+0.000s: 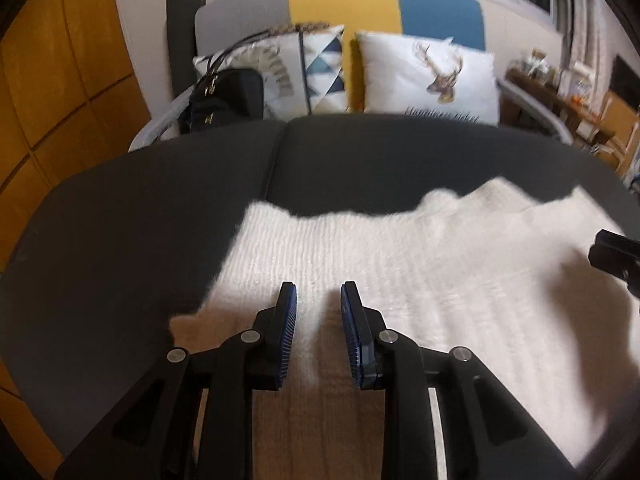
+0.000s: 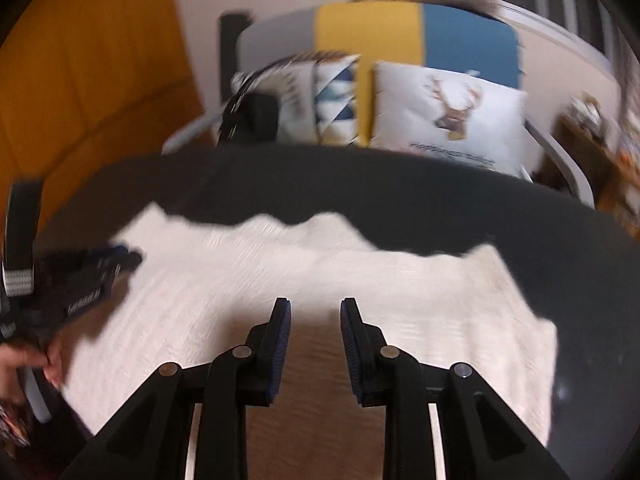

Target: Fold clothes

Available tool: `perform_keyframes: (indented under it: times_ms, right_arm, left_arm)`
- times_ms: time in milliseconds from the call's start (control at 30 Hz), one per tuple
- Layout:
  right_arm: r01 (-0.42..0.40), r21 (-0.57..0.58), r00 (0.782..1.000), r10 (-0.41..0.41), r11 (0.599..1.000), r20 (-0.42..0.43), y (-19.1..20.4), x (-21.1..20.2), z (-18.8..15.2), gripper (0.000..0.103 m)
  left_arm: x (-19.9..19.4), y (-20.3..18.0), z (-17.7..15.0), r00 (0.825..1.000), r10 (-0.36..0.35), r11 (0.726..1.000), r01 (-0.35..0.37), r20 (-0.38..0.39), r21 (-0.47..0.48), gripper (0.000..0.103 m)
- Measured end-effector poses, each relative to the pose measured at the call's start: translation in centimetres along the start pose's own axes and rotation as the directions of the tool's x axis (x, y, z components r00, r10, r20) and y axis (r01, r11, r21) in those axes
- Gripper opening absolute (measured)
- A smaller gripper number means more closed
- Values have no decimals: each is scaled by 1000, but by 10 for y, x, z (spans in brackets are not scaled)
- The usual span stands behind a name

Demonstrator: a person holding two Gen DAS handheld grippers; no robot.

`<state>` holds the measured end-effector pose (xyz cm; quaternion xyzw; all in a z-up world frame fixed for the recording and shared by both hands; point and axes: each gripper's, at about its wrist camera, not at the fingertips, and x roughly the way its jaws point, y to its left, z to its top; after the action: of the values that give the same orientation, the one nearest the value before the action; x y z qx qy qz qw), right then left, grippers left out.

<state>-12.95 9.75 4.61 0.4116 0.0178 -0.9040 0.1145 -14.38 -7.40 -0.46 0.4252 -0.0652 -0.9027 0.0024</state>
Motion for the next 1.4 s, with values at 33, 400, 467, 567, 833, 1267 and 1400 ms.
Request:
perform_keyframes:
  times_ms: [33, 400, 467, 567, 833, 1267, 1400]
  right_arm:
    - [1, -15, 1000, -1, 1000, -13, 5, 6, -1, 25]
    - [105, 32, 994, -104, 994, -33, -20, 21, -6, 24]
    - [153, 82, 988, -150, 985, -39, -37, 21, -8, 25]
    - [133, 185, 991, -130, 974, -26, -62, 25, -18, 25]
    - [176, 140, 984, -176, 974, -17, -55, 29, -25, 27]
    - [158, 150, 987, -159, 976, -7, -61, 27, -27, 27]
    - [161, 147, 987, -162, 976, -7, -61, 27, -27, 27]
  left_arm:
    - [2, 0, -2, 1000, 4, 1000, -4, 7, -1, 25]
    - [5, 1, -16, 999, 4, 1000, -3, 54, -15, 28]
    - [5, 1, -17, 998, -2, 1000, 4, 58, -24, 28]
    - [4, 1, -18, 998, -3, 1000, 4, 59, -26, 28]
    - [4, 3, -17, 998, -17, 999, 19, 60, -39, 28]
    - [-19, 4, -13, 997, -45, 995, 51, 64, -88, 28]
    - [-35, -9, -8, 989, -109, 991, 117, 104, -70, 28]
